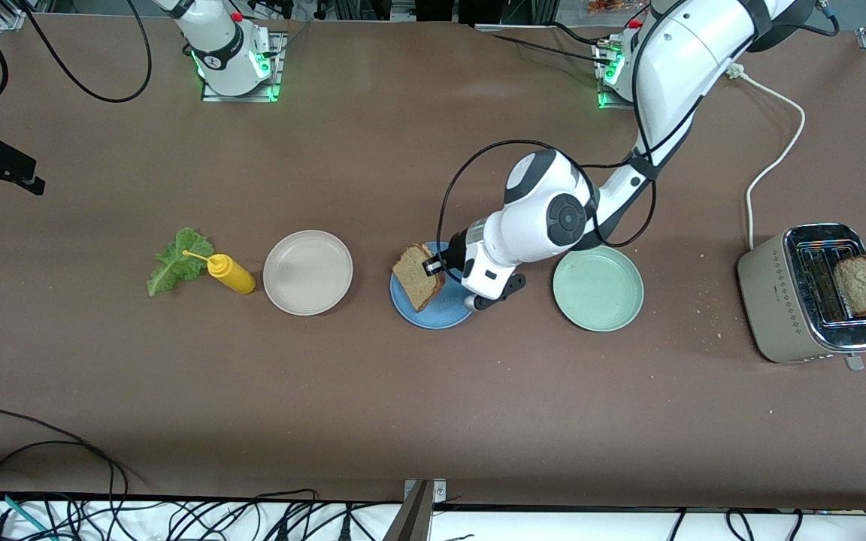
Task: Make sandwich in blue plate with both arms
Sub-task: 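Carry the bread slice over the blue plate and lower it flat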
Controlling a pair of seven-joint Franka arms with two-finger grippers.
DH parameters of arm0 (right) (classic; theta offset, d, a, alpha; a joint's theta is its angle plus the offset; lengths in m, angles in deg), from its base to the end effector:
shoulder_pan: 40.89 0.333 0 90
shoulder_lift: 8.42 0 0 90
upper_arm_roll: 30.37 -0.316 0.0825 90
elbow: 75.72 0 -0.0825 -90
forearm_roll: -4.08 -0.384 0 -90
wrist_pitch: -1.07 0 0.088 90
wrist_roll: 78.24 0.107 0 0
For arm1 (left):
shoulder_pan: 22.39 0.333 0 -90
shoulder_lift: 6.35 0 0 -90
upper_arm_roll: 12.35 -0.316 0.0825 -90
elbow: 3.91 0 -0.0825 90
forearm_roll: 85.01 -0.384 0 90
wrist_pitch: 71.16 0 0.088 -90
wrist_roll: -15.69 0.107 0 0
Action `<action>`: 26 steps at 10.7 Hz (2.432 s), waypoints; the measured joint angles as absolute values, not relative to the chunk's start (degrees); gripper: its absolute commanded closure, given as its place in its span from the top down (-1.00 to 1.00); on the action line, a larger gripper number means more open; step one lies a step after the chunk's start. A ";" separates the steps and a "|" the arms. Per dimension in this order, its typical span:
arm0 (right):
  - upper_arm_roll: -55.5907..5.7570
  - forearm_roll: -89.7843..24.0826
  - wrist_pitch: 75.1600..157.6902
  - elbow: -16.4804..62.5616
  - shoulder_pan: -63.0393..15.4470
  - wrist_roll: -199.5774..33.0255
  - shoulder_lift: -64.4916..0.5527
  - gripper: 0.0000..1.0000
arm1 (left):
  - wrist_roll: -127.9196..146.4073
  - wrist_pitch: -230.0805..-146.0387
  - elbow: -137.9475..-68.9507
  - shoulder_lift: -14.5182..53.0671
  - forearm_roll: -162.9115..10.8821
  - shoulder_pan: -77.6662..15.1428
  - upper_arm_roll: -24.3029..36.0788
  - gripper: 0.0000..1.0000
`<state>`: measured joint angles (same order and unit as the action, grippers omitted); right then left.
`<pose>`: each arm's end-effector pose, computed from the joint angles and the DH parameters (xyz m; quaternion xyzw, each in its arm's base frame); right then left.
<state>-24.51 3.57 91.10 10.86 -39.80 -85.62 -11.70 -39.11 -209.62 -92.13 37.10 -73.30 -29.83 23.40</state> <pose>0.5707 -0.0449 0.6206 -0.9997 -0.0229 -0.0018 0.0013 0.5852 -0.4321 0.2947 0.9226 0.2516 -0.1294 0.2622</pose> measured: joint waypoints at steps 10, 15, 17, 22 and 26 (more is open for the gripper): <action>-24.48 3.57 91.08 10.86 -39.82 -85.55 -11.70 1.00 | -39.14 -210.29 -91.02 37.88 -73.30 -33.07 19.10 -1.00; -24.47 3.57 91.08 10.86 -39.82 -85.54 -11.70 1.00 | -39.07 -211.41 -90.50 39.43 -73.30 -34.21 17.76 -0.93; -24.47 3.57 91.08 10.86 -39.82 -85.54 -11.70 1.00 | -39.07 -211.43 -89.92 39.48 -73.30 -34.80 17.18 -0.09; -24.47 3.57 91.08 10.86 -39.82 -85.54 -11.70 1.00 | -39.06 -208.36 -89.42 39.48 -73.30 -34.20 16.28 0.53; -24.47 3.57 91.08 10.86 -39.83 -85.54 -11.70 1.00 | -38.76 -198.63 -88.67 39.29 -74.59 -32.67 15.87 0.83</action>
